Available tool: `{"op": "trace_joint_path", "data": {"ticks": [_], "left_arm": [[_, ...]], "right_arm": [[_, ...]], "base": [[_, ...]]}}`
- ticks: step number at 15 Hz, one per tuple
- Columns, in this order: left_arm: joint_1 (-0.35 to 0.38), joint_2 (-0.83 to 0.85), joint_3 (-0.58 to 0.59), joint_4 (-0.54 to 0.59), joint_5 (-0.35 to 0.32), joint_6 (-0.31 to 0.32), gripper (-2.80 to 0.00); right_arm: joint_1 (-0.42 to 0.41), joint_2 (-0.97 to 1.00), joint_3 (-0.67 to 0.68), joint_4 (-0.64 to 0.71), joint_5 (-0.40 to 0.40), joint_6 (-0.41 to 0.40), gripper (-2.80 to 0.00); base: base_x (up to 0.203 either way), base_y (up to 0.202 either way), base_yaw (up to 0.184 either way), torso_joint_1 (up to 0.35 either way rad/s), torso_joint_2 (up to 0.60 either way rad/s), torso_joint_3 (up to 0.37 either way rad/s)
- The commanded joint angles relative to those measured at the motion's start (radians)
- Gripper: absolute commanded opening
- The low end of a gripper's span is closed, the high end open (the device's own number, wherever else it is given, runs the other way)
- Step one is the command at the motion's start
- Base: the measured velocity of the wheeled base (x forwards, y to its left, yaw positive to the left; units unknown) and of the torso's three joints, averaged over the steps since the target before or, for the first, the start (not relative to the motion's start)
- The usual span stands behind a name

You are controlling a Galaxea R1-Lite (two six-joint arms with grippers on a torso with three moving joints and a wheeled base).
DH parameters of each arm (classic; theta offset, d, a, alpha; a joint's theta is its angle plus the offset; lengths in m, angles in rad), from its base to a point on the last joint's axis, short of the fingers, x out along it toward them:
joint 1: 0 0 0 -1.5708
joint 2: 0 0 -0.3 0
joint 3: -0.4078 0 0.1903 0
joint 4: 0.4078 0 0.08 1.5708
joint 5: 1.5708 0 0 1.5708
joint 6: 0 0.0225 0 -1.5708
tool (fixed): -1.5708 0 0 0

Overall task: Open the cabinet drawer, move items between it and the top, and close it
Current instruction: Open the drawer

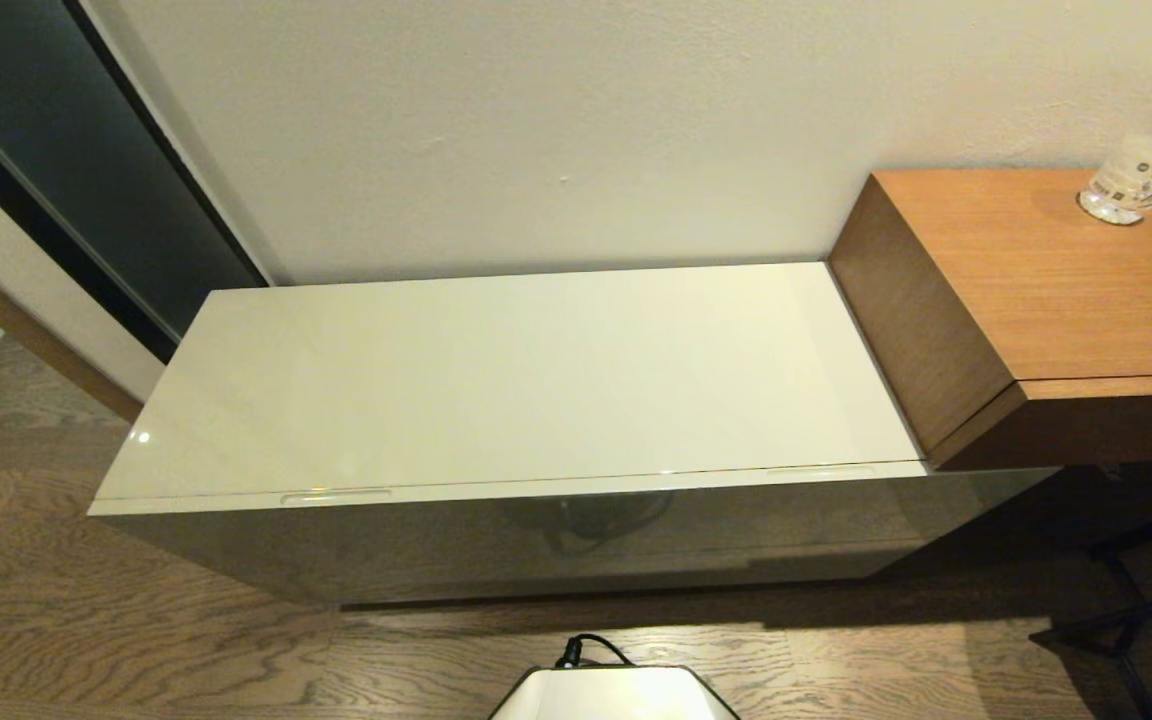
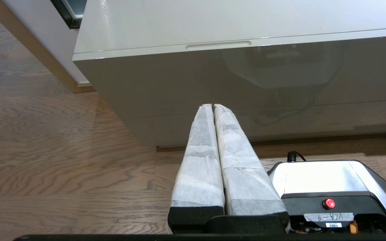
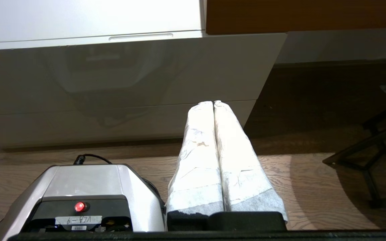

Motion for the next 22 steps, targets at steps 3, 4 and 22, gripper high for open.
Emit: {"op": "trace_joint_path", "data": {"ticks": [3, 4, 22], "left_arm": [[0.0, 0.0, 0.0, 0.0, 0.001, 0.002, -2.8], [0.0, 0.001, 0.0, 0.0, 0.0, 0.004, -2.8], [0.0, 0.001, -0.005, 0.01, -0.013, 0.081, -2.8]], "right_arm": [[0.0, 0.001, 0.003, 0.001, 0.001, -0.001, -2.8], [0.0, 0.0, 0.003, 0.0, 0.004, -0.006, -2.8], [0.0, 0.001, -0.012, 0.04, 0.004, -0.023, -2.8]], "base": [[0.0, 0.0, 0.0, 0.0, 0.0, 0.0], [0.0, 0.0, 0.0, 0.0, 0.0, 0.0], [0.0, 0.0, 0.0, 0.0, 0.0, 0.0]]}}
